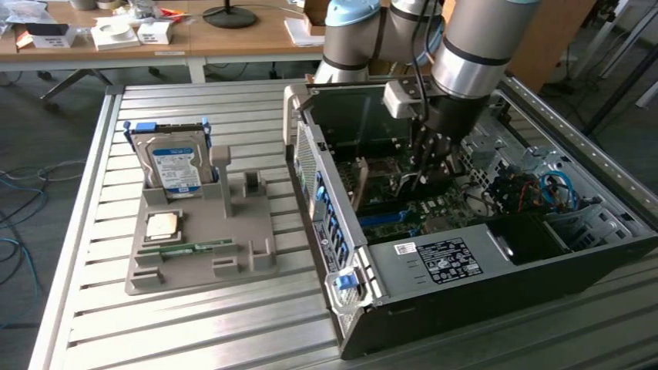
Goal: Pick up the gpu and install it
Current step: 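Insert the gpu into the slot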
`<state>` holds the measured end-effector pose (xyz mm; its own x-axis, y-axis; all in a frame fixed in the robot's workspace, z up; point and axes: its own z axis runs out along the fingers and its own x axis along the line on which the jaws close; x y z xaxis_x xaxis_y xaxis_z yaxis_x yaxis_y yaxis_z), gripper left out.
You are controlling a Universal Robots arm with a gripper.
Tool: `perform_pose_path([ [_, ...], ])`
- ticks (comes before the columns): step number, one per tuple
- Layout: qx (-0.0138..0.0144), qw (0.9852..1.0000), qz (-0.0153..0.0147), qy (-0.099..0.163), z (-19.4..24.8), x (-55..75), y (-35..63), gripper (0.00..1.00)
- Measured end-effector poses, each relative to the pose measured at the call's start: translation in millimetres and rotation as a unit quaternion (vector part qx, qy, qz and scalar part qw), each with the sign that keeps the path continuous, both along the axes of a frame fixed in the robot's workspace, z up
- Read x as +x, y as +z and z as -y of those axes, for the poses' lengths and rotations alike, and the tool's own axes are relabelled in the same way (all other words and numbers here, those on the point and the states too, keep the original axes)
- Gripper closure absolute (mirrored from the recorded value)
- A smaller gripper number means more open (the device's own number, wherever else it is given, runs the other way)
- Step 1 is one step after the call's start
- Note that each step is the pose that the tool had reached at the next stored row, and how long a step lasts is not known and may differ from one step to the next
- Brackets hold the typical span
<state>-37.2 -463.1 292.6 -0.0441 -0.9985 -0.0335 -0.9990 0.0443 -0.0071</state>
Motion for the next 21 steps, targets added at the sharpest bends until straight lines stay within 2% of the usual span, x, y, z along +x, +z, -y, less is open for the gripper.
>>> perform_pose_path([
  [6, -0.0038, 1.0, 0.0, 0.0, 0.1, -3.9, -1.5, 0.74],
  [21, -0.0064, 1.0, 0.0, 0.0, 0.1, -6.9, -13.9, 0.74],
])
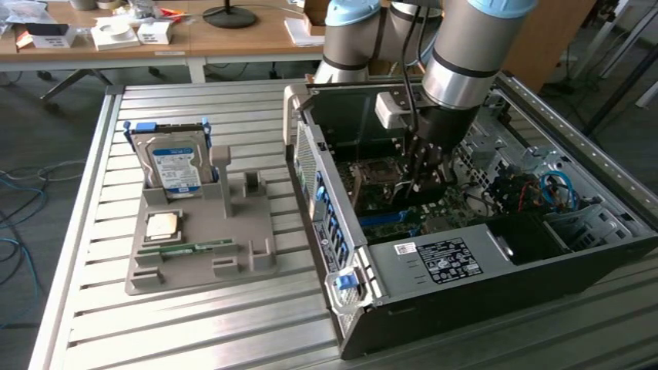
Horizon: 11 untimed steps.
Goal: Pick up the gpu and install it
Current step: 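Insert the gpu into the slot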
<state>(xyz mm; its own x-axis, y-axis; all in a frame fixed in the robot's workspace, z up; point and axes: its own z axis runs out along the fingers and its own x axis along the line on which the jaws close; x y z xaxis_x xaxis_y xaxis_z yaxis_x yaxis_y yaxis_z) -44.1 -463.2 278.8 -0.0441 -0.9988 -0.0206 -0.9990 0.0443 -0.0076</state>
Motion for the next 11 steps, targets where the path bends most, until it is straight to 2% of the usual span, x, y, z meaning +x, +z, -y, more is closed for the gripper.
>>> perform_pose_path([
  [11, -0.0001, 1.0, 0.0, 0.0, 0.0, -6.4, -0.9, 0.74],
])
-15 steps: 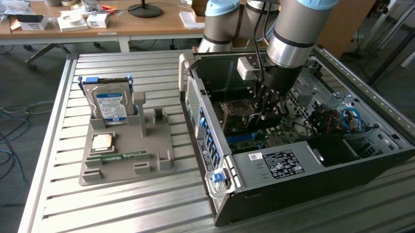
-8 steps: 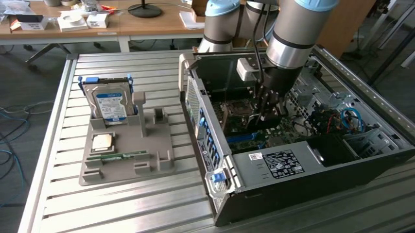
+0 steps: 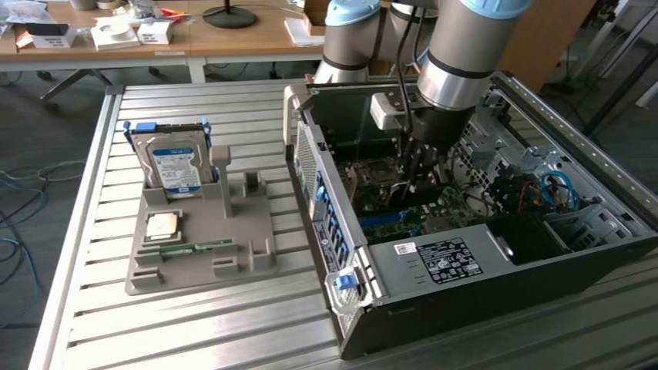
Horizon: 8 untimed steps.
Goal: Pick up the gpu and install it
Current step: 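Insert the gpu into the slot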
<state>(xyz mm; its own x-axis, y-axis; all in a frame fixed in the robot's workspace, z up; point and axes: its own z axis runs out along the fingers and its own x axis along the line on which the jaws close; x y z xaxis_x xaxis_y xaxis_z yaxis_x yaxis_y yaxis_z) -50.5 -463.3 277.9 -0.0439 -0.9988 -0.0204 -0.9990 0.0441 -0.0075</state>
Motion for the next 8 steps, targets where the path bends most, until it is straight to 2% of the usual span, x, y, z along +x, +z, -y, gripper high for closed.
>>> perform_pose_path([
  [8, 0.0003, 1.0, 0.0002, 0.0, -0.1, -4.0, -2.5, 0.74],
])
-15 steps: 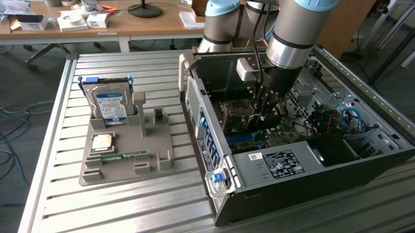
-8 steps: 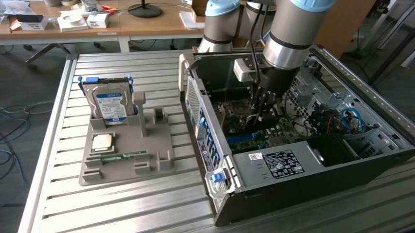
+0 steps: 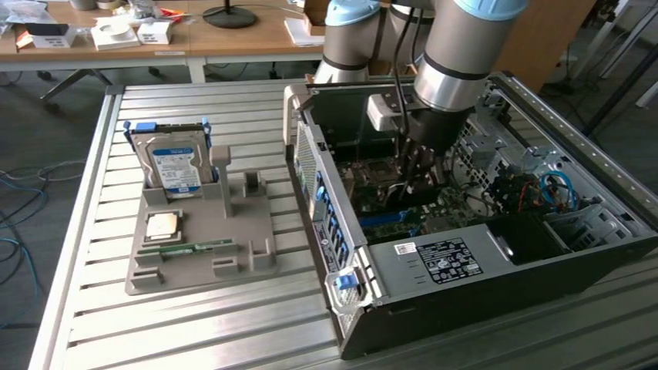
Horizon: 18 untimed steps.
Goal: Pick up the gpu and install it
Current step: 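Insert the gpu into the slot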
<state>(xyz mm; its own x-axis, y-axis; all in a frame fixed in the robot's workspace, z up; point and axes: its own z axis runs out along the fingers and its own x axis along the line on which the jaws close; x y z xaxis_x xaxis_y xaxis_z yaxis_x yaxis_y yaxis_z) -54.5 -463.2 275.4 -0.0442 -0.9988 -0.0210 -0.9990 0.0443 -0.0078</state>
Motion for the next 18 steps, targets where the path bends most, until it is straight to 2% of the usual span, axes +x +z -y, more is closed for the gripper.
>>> perform_pose_path([
  [7, -0.0002, 1.0, -0.0001, 0.0, 0.1, -1.3, -6.2, 0.74],
  [18, -0.0002, 1.0, -0.0001, 0.0, 0.1, -7.4, -7.9, 0.74],
])
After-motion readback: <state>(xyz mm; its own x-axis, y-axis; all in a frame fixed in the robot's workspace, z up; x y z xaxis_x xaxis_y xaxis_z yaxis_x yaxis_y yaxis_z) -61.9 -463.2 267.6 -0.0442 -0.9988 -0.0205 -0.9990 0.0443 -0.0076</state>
